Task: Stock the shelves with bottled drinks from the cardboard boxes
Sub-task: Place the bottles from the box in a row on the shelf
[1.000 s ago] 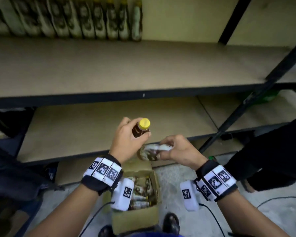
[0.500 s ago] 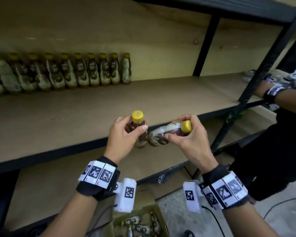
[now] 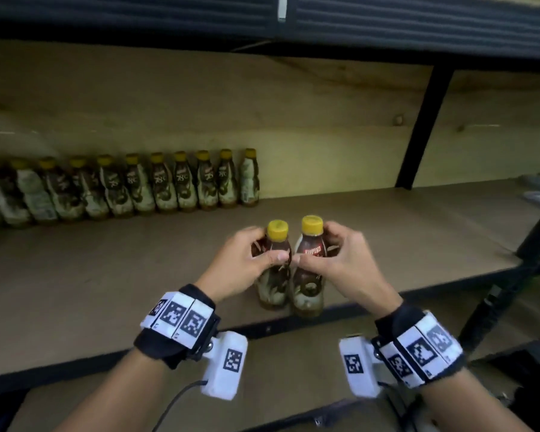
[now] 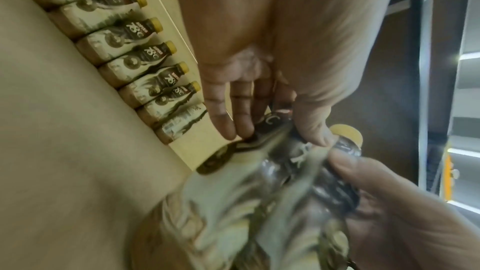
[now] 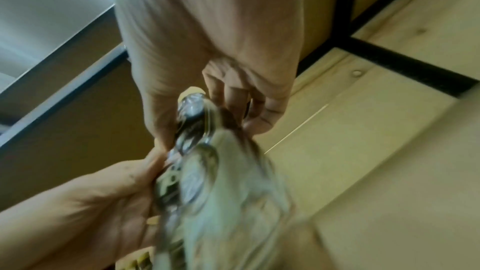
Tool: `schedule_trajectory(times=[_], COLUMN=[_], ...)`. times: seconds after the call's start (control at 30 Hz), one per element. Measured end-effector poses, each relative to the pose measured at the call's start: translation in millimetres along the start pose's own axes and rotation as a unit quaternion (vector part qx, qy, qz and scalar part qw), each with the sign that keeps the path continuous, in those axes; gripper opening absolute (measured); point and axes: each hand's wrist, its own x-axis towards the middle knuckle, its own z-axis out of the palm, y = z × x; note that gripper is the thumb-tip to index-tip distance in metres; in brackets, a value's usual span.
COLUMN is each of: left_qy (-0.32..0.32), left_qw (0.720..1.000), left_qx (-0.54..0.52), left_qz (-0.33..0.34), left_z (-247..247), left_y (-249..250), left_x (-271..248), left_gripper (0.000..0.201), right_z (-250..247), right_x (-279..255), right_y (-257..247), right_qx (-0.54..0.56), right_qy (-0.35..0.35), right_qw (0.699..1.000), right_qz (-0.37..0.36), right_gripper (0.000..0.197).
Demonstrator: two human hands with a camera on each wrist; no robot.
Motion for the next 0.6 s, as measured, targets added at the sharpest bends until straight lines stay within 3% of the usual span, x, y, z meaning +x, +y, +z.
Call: schedule_trajectory(times=[0.1,0.23,0.33,0.5,0.6], left_qy=[-0.034,-0.003,0.020,0.070,0.093], left_qw=[0.999,0.996,0.990,0.963,0.948], left_qx=[0.008,0.035,0.052,0.210,0.258], left_qz=[-0.035,-0.080,-0.132,-0.151,-0.162], left_z=[1.2,13.1,21.5,31.7,34.1], left_y=[-8.8,-22.2,-41.7,-68.0,-73.0], left_x=[43.2,107.2,158.0,234.3,267.8], left_gripper=[0.018,0.021,0.021,0.028,0.016], right_z=[-41.2,-85.6,-99.7,-89.6,-70.0], right_x=[54.5,127.7,180.4,253.9,288.1], right_y=[9.5,36.3,61.1,92.3,103.6], right_qx=[-0.089,-0.166,-0.198,-0.176,-0.194], right_qy=[-0.102,-0.171,-0.223,-0.255,-0.236], right_qw=[0.991,0.970,0.954,0.950,0.951], right_qz=[-0.018,-0.046,-0.019,-0.037,-0.052], right_gripper=[0.034,0.034,0.036,0.034,0.039])
